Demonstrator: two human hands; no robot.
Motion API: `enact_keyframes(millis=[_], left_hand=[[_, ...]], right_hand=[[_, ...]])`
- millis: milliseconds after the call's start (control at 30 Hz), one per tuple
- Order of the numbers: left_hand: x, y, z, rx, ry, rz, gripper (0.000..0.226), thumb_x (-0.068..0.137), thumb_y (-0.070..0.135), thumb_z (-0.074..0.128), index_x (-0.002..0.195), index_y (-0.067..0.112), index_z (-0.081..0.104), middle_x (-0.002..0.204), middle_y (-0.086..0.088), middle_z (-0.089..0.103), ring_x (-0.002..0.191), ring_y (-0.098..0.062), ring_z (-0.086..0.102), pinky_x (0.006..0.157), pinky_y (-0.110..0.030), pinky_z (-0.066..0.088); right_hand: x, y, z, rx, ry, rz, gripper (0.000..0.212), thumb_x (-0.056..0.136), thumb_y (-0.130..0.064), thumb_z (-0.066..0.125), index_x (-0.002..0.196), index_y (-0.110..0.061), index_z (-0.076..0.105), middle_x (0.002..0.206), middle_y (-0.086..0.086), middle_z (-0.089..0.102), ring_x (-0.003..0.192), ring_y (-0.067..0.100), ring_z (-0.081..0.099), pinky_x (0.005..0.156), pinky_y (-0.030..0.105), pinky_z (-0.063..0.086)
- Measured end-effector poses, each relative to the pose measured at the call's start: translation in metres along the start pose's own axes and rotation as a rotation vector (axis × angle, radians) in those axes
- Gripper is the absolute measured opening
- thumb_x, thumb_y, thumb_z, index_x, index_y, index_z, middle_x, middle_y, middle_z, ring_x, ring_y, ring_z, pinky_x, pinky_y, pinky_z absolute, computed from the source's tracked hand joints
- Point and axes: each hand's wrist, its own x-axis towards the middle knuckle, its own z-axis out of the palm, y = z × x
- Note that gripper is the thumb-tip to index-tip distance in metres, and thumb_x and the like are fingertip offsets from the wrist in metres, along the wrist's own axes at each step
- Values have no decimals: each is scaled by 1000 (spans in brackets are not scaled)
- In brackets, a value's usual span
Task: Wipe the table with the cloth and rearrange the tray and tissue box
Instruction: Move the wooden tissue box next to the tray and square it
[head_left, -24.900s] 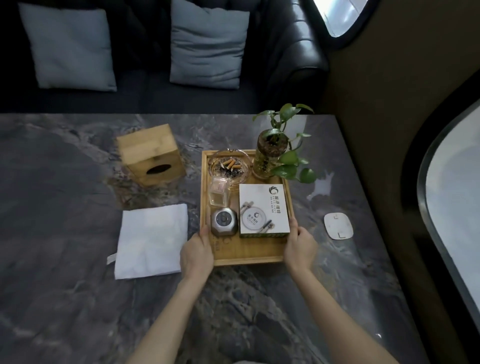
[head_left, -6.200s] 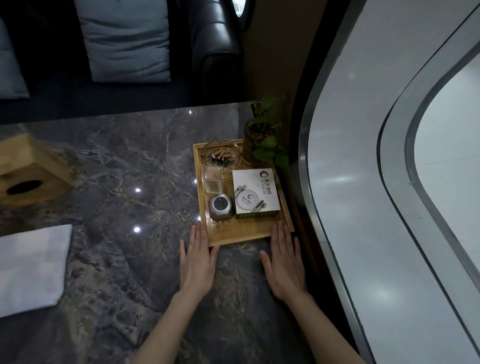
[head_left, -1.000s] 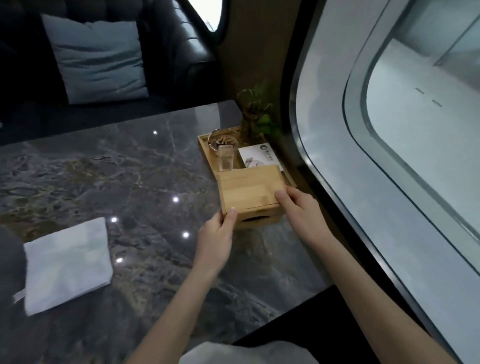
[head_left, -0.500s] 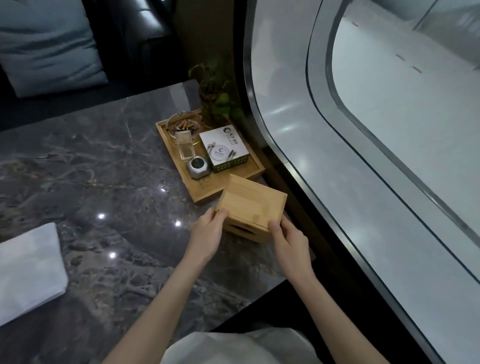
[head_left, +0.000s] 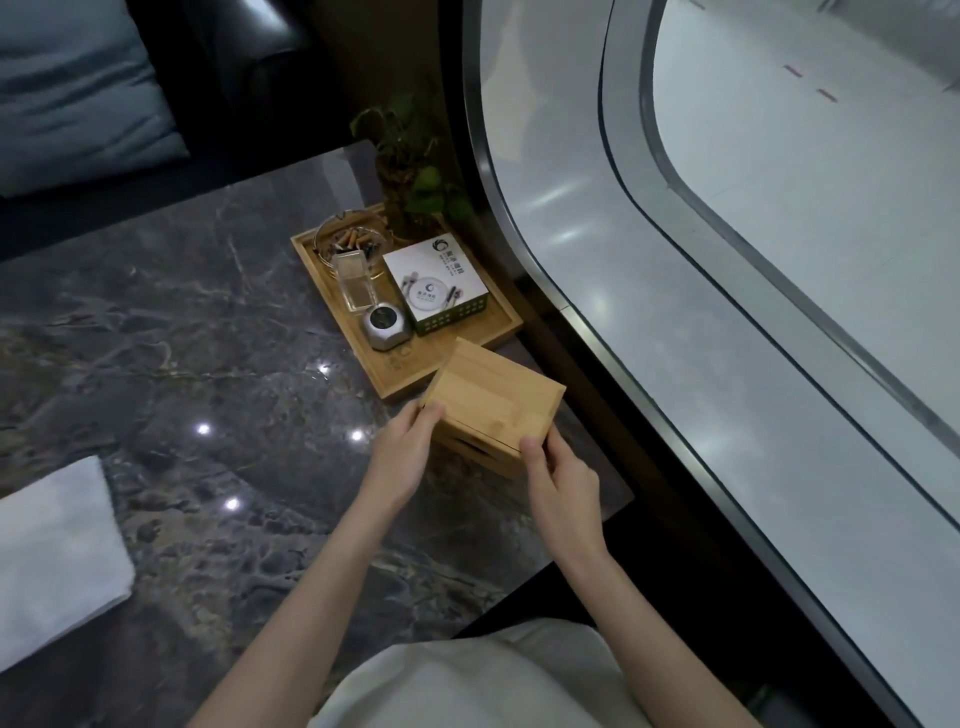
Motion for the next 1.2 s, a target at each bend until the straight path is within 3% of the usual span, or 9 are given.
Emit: enact_keyframes(millis=[200, 300, 433, 567, 667, 767, 900, 1033, 1200], left_hand=[[5, -1, -5, 5, -3, 16, 37, 92, 35, 45, 122, 15, 55, 113, 5, 57, 117, -17, 50, 105, -38, 38], [-1, -2, -6, -9, 63, 61, 48, 92, 38, 45, 135, 17, 43, 129, 8, 48, 125, -12, 42, 104, -29, 33], [-12, -10, -5, -12, 130, 110, 49, 94, 38, 38, 140, 20, 36, 145, 2, 39, 133, -13, 35, 105, -26, 26], [-15, -16, 3, -46, 102, 111, 51, 95, 38, 36, 142, 21, 29, 145, 5, 35, 131, -6, 30, 103, -23, 23], [-15, -16, 11, -77, 85, 88, 52, 94, 39, 38, 142, 22, 29, 138, 10, 36, 124, -1, 28, 104, -23, 22], [-14, -17, 13, -96, 103, 75, 55, 91, 43, 41, 141, 21, 32, 144, 4, 39, 131, -10, 35, 111, -32, 27], [-12, -15, 11, -63, 104, 80, 52, 92, 40, 42, 139, 19, 35, 140, 3, 44, 124, -7, 39, 102, -25, 29], [-12, -8, 7, -33, 103, 77, 50, 91, 40, 43, 136, 19, 40, 133, 5, 48, 123, -9, 43, 98, -25, 32], [-18, 14, 3, 32, 182, 99, 44, 89, 39, 51, 127, 18, 51, 112, 14, 54, 110, -5, 49, 89, -21, 36]], right_hand=[[3, 0, -9, 65, -5, 6, 35, 98, -29, 36, 123, -17, 57, 100, -14, 58, 96, 1, 53, 71, 2, 39], [11, 0, -21, 70, 58, 13, 35, 98, -27, 36, 115, -10, 62, 94, -7, 60, 96, 10, 57, 83, 23, 44], [27, 5, -28, -35, 40, -66, 43, 98, -29, 36, 138, -15, 39, 137, 0, 50, 130, 15, 42, 106, 27, 32], [38, 9, -24, -38, -100, -113, 49, 98, -31, 35, 144, -20, 24, 148, 1, 36, 135, 15, 33, 113, 35, 28], [41, 10, -16, 60, -156, -30, 51, 97, -35, 34, 145, -22, 21, 140, -2, 42, 127, 14, 40, 107, 32, 35], [40, 8, -13, 112, -148, -13, 50, 97, -34, 34, 144, -21, 23, 127, -11, 43, 118, 6, 41, 98, 23, 34], [42, 8, -13, 118, -148, -11, 50, 97, -33, 34, 144, -21, 23, 124, -12, 43, 115, 3, 40, 95, 17, 35], [44, 2, -16, 105, -131, 11, 47, 97, -30, 37, 143, -19, 28, 118, -14, 43, 104, -2, 40, 69, -5, 37], [45, -1, -20, 93, -133, 6, 48, 97, -32, 37, 143, -20, 27, 118, -12, 42, 108, 1, 38, 81, 8, 33]])
